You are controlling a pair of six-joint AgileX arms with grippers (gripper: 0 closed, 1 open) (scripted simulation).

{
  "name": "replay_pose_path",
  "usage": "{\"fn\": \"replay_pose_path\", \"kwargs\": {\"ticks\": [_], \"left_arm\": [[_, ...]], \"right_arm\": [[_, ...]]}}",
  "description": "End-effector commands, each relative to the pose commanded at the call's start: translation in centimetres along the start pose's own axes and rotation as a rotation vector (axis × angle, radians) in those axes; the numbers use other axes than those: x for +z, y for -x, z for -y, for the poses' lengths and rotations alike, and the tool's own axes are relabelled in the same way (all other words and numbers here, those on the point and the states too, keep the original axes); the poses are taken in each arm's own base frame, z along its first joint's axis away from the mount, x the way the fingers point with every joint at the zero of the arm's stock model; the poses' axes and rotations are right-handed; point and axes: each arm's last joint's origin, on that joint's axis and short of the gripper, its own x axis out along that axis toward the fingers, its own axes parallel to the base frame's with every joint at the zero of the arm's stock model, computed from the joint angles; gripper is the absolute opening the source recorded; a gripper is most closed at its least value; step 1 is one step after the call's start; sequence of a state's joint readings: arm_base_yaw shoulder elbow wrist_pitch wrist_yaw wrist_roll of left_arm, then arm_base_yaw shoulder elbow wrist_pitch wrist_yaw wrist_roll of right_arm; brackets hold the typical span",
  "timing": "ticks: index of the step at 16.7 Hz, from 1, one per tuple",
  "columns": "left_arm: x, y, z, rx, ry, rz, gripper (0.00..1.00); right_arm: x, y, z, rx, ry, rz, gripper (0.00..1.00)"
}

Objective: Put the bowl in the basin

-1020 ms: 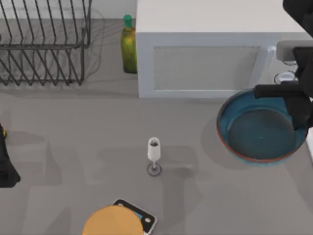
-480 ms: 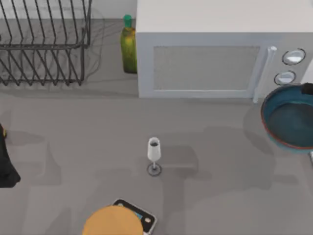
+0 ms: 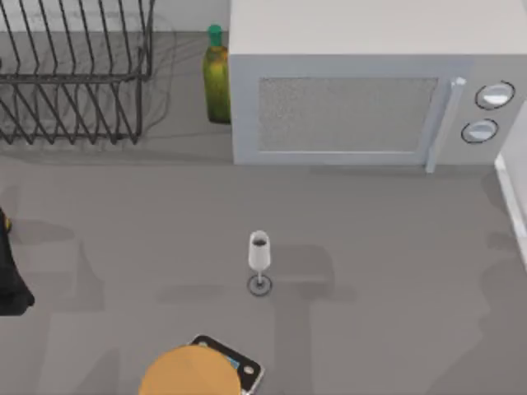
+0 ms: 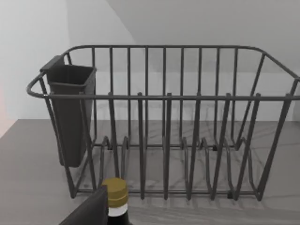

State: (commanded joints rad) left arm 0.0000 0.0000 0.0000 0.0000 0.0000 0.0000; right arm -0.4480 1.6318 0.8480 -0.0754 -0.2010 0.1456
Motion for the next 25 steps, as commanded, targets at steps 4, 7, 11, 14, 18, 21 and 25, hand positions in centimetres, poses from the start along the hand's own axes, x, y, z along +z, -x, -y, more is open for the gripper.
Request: {"fn": "replay_pose_path", "kwargs": {"ticks": [4,7,11,14,18,21,25], "left_arm": [[0.0,0.0,0.0,0.0,0.0,0.0,1.0],[0.0,0.0,0.0,0.0,0.0,0.0,1.0],[0.0,0.0,0.0,0.0,0.0,0.0,1.0],[0.0,0.0,0.0,0.0,0.0,0.0,1.0],[0.0,0.0,0.0,0.0,0.0,0.0,1.0],[0.0,0.0,0.0,0.0,0.0,0.0,1.0],[0.0,0.0,0.0,0.0,0.0,0.0,1.0]], "right_arm": [[0.9,1.5,2.5,0.075,0.11,0.379,0.0],[1.4,3.1,2.1,0.153,0.234,0.594,0.0],[1.7,5.0,0.5,0.25,0.369,0.769,0.0],[1.7,5.5,0.1,0.273,0.399,0.806,0.0],[1.8,5.4,0.3,0.269,0.394,0.804,0.0],[1.5,4.6,0.4,0.275,0.396,0.799,0.0],[-0.2,0.9,1.5,0.28,0.395,0.787,0.0]]}}
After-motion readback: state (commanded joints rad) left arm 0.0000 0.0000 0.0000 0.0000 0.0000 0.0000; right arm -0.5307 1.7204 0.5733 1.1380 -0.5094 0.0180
